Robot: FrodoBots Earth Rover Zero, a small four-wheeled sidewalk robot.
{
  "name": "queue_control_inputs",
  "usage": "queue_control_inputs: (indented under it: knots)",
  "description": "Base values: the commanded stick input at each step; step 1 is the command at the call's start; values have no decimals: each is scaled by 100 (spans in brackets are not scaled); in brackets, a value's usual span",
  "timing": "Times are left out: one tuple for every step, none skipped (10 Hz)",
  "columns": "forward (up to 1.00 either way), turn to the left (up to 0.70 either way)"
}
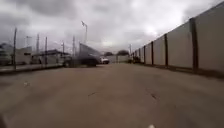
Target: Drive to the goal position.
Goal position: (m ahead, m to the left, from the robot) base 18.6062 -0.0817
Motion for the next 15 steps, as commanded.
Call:
queue_control_inputs:
  knots:
    - [50, 0]
    - [50, 0]
    - [50, 0]
    - [50, 0]
    - [50, 0]
    - [50, 0]
    - [50, 0]
    - [50, 0]
    - [50, 0]
    - [50, 0]
    - [50, 0]
    - [50, 0]
    - [50, 0]
    - [50, 0]
    - [50, 0]
